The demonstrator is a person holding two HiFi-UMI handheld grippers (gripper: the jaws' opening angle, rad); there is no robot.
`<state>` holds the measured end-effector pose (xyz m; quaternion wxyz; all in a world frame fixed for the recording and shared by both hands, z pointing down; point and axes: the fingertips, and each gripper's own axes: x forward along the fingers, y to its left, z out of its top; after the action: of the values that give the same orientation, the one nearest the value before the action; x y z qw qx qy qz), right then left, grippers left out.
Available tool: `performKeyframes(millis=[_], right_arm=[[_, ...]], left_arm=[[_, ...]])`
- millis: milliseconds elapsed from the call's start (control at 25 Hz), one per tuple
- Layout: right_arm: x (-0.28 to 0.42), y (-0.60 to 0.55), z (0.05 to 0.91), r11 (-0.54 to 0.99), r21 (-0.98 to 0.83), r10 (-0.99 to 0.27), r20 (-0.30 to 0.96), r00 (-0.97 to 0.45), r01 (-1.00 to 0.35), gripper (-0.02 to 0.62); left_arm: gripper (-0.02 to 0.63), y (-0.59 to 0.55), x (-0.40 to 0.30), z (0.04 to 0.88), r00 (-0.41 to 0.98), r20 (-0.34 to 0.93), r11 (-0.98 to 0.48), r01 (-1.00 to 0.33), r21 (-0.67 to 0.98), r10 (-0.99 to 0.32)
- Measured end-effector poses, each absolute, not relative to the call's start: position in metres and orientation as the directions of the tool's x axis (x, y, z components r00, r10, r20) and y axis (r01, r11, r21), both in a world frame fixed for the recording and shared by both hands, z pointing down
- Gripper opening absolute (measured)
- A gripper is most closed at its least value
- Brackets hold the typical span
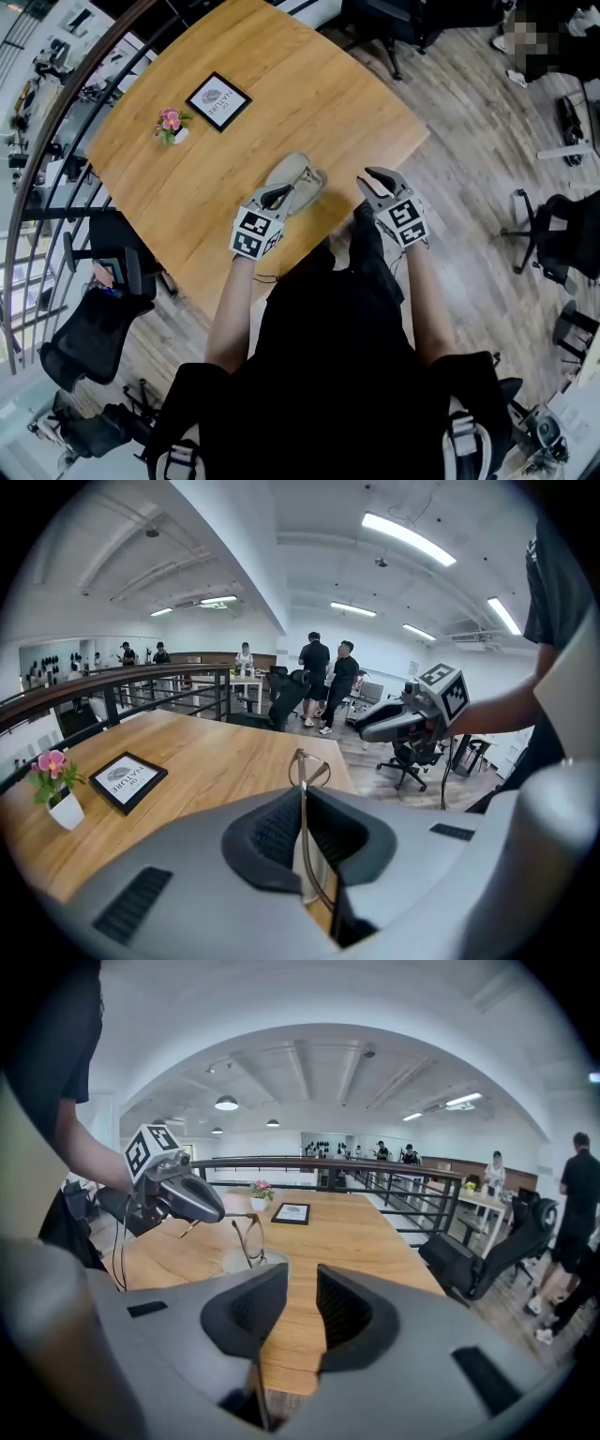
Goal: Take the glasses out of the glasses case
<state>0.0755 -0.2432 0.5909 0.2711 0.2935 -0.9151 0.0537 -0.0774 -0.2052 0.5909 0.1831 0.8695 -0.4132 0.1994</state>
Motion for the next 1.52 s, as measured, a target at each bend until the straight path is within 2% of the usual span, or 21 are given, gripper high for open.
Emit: performKeyframes(millis=[1000, 1520], right_arm=[[0.068, -0.239, 0.556, 0.830, 0.111, -0.528, 0.473, -0.705, -0.547, 0.081], [0.072, -0.239, 0.560, 0.822, 0.127, -0.539, 0.487, -0.687, -0.555, 0.063]], left_arm=[[0.032, -0.198, -0.094, 0.512, 0.551, 0.359, -0.566, -0.821, 0.072, -0.754], [0.032, -0.197, -0.098, 0.508, 0.546, 0.351, -0.561, -0.825, 0.068, -0.761]])
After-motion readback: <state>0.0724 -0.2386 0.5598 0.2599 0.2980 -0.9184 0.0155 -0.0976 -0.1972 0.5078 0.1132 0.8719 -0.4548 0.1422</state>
